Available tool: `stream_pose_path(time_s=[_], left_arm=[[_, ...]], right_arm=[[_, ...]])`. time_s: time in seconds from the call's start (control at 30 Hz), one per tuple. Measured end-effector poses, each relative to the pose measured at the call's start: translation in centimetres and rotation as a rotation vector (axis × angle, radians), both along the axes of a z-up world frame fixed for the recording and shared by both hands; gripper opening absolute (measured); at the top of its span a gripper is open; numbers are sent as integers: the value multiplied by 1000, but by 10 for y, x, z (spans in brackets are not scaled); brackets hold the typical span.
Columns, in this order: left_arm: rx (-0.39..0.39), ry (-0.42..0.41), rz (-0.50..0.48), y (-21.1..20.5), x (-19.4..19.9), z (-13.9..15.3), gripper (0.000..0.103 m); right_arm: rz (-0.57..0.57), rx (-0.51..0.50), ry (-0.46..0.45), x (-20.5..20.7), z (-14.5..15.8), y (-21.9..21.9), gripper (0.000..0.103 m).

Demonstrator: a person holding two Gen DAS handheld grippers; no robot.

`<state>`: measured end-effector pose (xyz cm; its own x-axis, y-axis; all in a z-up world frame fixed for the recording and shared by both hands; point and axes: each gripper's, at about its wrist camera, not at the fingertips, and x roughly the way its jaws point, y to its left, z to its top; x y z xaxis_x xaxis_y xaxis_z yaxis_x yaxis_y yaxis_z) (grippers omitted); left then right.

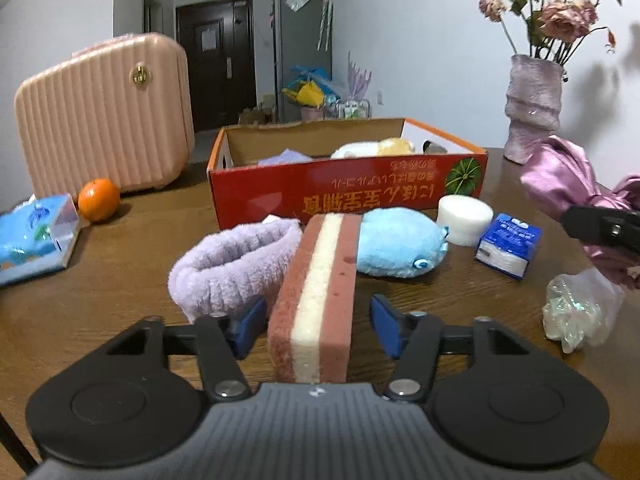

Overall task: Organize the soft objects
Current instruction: 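Lift the scrunchie with the right tool while the left tool grasps the pink sponge, then carry the scrunchie and sponge over the red box with both tools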

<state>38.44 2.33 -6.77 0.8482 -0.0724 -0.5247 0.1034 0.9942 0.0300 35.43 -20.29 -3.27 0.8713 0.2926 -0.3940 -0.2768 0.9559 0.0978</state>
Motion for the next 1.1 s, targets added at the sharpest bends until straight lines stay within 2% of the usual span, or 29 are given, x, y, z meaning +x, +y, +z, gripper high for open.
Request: stream_pose_path(time_s=[0.07, 0.13, 0.27, 0.4, 0.67, 0.93, 1.1], left_arm=[[-7, 22, 5, 1, 5, -2, 38], [-16, 40, -5, 3, 8, -4, 33], [-25, 47, -20, 3, 7, -6, 32], [-13, 19, -2, 2, 0, -3, 32], [-18, -66, 11, 0, -16, 10, 32], [-91, -175, 34, 10, -38, 42, 32], [-103, -222, 32, 7, -47, 54, 32]], right_arm=[[-2, -3, 4, 1, -1, 0, 36], [-3, -8, 9, 2, -2, 2, 36], [-8, -14, 16, 3, -5, 2, 36], [-6, -14, 15, 3, -5, 2, 36], [-4, -8, 9, 4, -5, 2, 36], [1, 1, -6, 3, -4, 1, 36], [12, -1, -29, 2, 0, 4, 36]])
